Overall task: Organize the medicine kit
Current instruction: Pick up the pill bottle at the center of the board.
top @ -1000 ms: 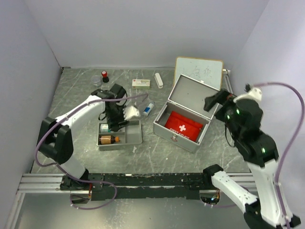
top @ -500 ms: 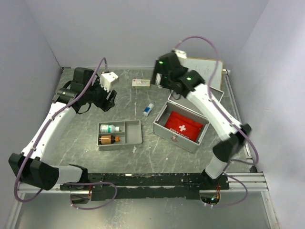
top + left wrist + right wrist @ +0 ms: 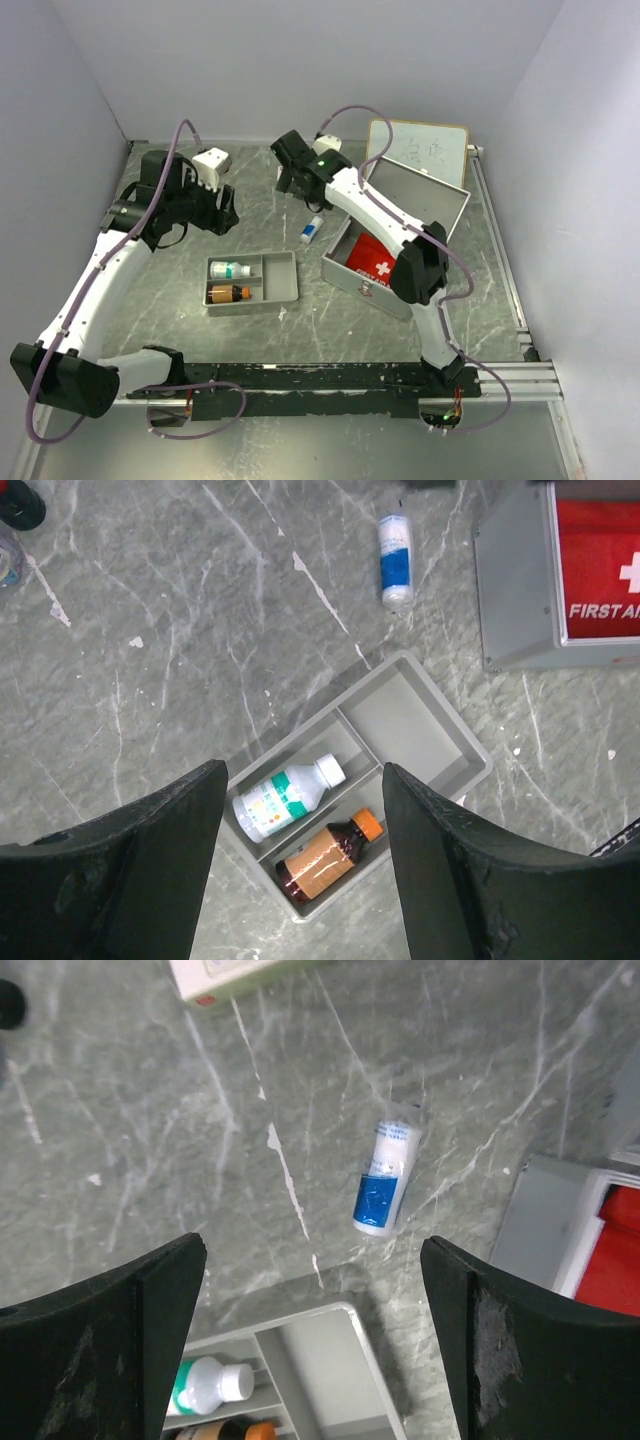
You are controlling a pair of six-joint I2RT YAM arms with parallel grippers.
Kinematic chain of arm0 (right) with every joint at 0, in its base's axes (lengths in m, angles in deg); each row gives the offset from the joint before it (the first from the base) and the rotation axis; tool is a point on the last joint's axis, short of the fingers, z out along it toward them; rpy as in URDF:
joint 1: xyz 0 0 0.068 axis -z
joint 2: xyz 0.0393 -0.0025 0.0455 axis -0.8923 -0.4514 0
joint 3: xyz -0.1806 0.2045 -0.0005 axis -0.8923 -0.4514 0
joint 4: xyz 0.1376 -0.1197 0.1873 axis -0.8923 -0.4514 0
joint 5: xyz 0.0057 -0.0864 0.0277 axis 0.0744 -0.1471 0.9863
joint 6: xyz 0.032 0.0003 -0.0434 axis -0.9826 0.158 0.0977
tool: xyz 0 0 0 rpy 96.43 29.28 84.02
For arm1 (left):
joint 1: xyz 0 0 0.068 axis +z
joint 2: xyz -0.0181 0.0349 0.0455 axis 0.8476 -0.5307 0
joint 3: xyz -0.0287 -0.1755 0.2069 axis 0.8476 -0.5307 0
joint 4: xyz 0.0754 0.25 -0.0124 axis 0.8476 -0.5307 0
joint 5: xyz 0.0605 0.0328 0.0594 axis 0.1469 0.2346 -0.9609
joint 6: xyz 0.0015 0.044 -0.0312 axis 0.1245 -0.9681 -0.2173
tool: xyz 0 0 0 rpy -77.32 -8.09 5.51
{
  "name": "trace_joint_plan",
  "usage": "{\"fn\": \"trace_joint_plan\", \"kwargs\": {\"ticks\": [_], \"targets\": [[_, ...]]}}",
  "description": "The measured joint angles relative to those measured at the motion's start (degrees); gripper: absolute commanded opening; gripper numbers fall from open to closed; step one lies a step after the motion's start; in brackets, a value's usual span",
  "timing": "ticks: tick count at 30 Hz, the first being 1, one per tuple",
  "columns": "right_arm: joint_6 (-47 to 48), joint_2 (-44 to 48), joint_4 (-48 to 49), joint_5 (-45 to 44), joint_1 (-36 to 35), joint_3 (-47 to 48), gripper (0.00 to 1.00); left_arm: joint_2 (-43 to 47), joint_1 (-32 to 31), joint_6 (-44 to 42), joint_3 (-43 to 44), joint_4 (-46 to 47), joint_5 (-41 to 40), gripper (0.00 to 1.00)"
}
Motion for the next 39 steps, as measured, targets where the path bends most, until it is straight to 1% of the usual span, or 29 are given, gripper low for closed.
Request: {"fn": "trace_joint_plan", "kwargs": {"ticks": [5, 10, 14, 18, 22, 25, 26, 30, 32, 35, 39], "targets": [[-2.05, -7.43, -0.5, 2.73, 0.46, 1.51, 0.9, 1.25, 0.04, 3.23, -0.83, 1.22, 0.11, 0.75], [-2.56, -12.9, -0.57, 5.84, 0.85, 1.46, 0.85, 1.95, 0.04, 4.63, -1.25, 1.49, 0.24, 0.75], [-2.75, -13.18, -0.13, 7.52, 2.36, -1.9, 0.83, 2.1, 0.11, 5.07, -1.25, 1.55, 0.22, 0.75], [-2.84, -12.81, 1.03, 8.22, 4.37, -6.51, 0.75, 2.08, 0.28, 5.4, -1.25, 1.6, 0.44, 0.75], [-3.08, -12.81, 2.29, 9.16, 5.81, -10.16, 0.72, 1.81, 0.39, 5.57, -1.25, 1.73, 0.68, 0.75], [-3.19, -12.81, 3.21, 9.44, 5.95, -11.06, 0.67, 1.38, 0.46, 5.55, -1.25, 2.29, 0.85, 0.75], [-3.19, -12.81, 3.5, 9.6, 5.92, -11.15, 0.65, 1.27, 0.46, 5.55, -1.25, 2.51, 0.9, 0.75], [-3.02, -12.81, 4.79, 10.29, 5.81, -11.17, 0.48, 1.09, 0.61, 5.51, -1.25, 2.82, 1.14, 0.75], [-2.91, -12.81, 5.18, 10.49, 5.7, -11.17, 0.37, 1.09, 0.79, 5.49, -1.25, 2.84, 1.2, 0.75], [-2.54, -12.81, 5.68, 10.64, 5.68, -11.17, 0.25, 1.09, 0.96, 5.31, -1.29, 2.84, 1.29, 0.75], [-2.25, -12.74, 5.97, 10.6, 5.68, -11.17, 0.2, 1.07, 1.2, 5.25, -1.33, 2.86, 1.53, 0.75]]}}
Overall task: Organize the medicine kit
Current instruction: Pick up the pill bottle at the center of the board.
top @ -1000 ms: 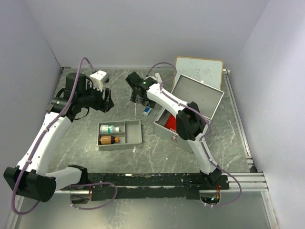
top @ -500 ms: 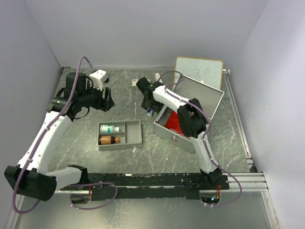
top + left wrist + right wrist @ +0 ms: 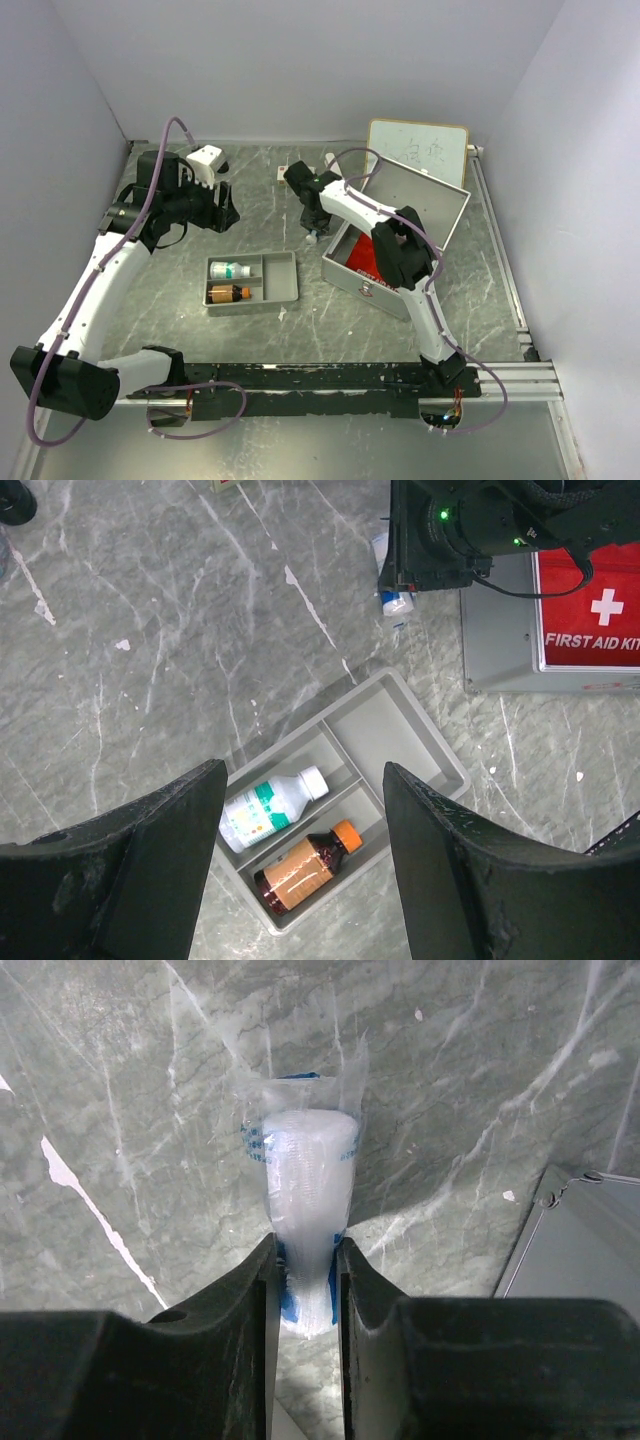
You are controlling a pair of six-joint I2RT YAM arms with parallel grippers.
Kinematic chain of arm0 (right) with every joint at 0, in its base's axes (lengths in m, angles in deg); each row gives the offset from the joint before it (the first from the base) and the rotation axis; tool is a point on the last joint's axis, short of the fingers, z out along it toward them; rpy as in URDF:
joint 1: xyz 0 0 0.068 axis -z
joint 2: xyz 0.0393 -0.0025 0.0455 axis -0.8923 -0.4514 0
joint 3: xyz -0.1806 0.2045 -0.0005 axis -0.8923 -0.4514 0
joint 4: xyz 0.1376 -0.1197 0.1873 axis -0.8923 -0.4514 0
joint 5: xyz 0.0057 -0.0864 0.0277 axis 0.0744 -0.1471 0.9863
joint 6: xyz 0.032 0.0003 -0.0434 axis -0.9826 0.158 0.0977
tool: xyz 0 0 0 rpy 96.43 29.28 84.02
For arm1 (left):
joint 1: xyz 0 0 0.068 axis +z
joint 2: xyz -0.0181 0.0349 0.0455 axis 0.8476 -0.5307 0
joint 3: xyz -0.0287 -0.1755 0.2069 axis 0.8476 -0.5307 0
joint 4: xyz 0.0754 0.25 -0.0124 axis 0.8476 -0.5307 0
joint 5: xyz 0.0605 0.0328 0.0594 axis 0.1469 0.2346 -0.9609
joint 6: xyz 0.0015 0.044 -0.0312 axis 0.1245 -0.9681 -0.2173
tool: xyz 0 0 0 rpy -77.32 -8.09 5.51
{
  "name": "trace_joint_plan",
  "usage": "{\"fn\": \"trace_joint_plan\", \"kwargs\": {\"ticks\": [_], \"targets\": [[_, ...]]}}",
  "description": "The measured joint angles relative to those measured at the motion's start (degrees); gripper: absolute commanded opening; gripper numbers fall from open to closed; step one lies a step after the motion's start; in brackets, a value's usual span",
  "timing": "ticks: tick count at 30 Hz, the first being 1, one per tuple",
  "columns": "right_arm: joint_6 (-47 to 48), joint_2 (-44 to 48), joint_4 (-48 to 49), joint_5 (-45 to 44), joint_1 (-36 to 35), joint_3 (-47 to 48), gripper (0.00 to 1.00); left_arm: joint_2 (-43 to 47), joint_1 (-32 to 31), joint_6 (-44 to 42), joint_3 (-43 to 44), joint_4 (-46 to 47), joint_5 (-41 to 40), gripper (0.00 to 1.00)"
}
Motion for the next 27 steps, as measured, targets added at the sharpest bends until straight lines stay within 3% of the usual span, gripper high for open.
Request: {"fn": "trace_joint_plan", "kwargs": {"ticks": [9, 15, 21, 27], "targets": [[3.32, 1.7, -2.12, -0.66, -0.74, 4.96, 0.14, -0.2, 0.5, -0.02, -0.09, 0.48, -0.35, 0.75], [6.47, 9.27, -3.52, 0.17, -3.87, 6.75, 0.12, -0.24, 1.36, 0.42, -1.79, 1.16, -1.7, 0.75], [9.9, 17.64, -3.74, 1.14, -10.49, 0.61, 0.11, -0.46, 2.03, 0.55, -2.69, 1.16, -2.99, 0.75], [12.02, 18.99, -3.34, 2.19, -17.11, -8.7, 0.11, -0.92, 2.27, 0.11, -2.67, 0.98, -3.5, 0.75]]}}
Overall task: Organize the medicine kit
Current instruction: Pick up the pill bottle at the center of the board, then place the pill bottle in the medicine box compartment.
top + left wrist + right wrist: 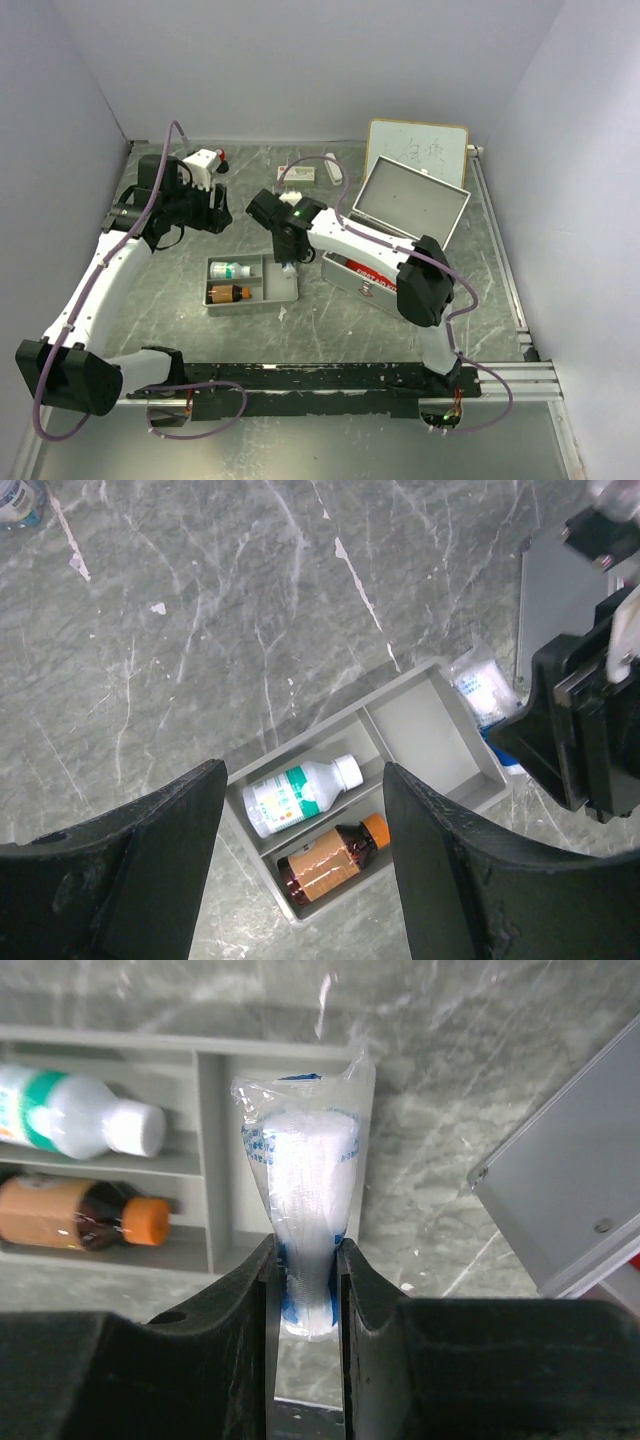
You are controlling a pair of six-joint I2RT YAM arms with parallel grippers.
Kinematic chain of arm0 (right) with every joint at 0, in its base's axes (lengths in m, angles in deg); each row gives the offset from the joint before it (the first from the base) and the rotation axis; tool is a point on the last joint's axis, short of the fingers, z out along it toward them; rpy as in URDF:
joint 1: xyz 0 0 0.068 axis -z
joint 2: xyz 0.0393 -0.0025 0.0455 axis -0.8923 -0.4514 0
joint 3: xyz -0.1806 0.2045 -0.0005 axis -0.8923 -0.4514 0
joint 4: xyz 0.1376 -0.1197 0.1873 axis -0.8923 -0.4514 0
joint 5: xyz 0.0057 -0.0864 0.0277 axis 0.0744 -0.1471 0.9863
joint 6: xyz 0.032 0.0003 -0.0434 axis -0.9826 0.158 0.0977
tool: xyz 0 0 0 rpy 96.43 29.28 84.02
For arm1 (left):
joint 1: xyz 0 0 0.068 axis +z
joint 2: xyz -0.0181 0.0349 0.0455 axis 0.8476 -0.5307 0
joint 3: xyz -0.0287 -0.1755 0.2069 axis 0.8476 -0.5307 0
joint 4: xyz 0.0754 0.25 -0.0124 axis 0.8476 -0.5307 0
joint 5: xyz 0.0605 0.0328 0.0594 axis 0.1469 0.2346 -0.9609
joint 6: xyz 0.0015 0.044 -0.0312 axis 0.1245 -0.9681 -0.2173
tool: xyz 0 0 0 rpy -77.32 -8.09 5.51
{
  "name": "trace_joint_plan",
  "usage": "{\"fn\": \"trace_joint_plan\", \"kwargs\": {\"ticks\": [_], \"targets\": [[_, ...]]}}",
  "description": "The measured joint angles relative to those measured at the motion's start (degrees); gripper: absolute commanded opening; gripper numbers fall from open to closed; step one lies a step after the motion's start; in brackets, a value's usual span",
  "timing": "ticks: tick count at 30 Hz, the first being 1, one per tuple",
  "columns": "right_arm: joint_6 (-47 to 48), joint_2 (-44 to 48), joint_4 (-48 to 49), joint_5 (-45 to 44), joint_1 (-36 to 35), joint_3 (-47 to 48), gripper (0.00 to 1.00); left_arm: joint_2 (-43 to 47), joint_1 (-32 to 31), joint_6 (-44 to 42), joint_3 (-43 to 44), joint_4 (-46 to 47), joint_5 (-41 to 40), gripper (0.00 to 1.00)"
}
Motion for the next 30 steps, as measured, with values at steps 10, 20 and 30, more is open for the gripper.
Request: {"fn": "trace_joint_plan", "kwargs": {"ticks": [10, 20, 30], "targets": [[3.3, -5.25, 3.15, 1.27, -1.09, -1.44, 0.1, -1.97, 1.27, -5.95, 0.72, -3.39, 0.74, 0.75], [4.98, -11.28, 5.11, 3.52, -2.62, -0.81, 0.42, -1.88, 2.08, -9.05, 0.87, -5.46, 2.05, 0.75], [4.7, -11.21, 4.72, 3.87, -2.62, 0.96, 0.6, -1.9, 2.12, -14.29, 0.28, -6.84, 3.32, 0.73]]}}
